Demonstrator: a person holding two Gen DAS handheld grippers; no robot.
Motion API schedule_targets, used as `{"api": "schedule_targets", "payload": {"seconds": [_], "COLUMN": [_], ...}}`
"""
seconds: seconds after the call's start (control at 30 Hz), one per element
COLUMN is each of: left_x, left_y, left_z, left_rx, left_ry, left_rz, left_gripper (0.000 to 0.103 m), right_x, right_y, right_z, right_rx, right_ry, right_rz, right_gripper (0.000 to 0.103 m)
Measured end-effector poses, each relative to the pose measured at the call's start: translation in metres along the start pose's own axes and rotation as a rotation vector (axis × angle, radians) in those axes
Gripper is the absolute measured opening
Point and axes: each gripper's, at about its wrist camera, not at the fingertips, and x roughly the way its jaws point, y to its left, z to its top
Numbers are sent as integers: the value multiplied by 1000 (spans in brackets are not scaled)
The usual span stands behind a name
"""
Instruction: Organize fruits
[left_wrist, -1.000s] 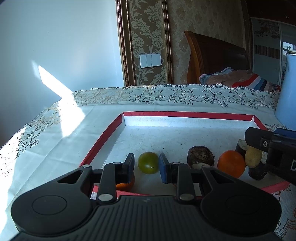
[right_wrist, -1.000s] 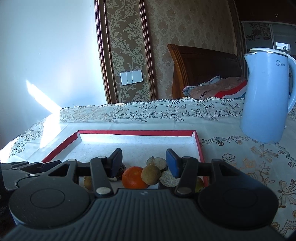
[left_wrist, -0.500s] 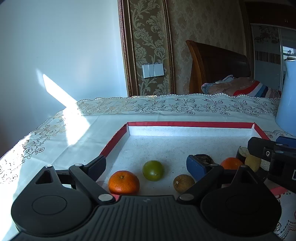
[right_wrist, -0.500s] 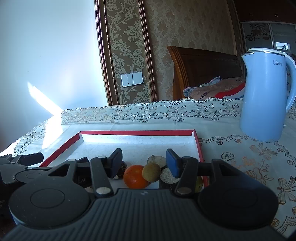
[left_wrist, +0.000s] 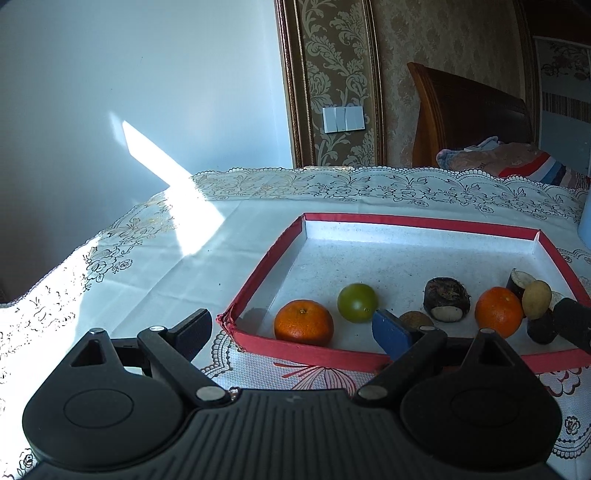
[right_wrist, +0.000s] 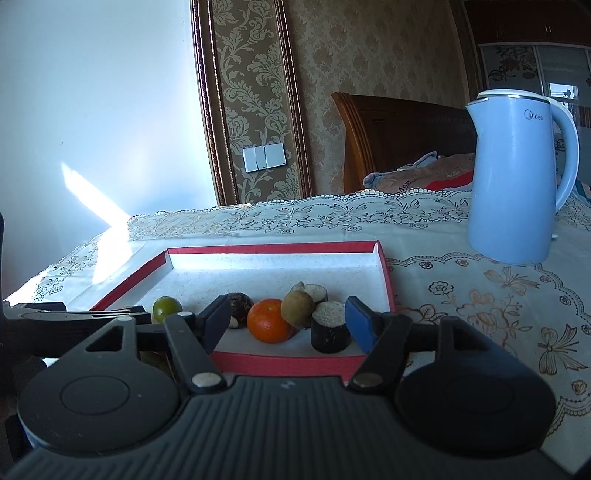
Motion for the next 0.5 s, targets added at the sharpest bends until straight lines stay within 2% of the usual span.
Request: {"api": "schedule_targets", "payload": {"seconds": [0.3,0.5], "left_x": [-13,-21], "left_y": [9,8], "left_z": [-10,-16], "left_rx": [-11,-1], "left_ry": [28,26], "left_rz": [-65,-54], "left_gripper": [94,94], "right_x": [-11,-15], "right_y": [4,7], "right_z": [-16,-20], "right_rx": [3,1], "right_ry": [25,25], "right_rz": [9,11], "right_gripper": [73,73]}}
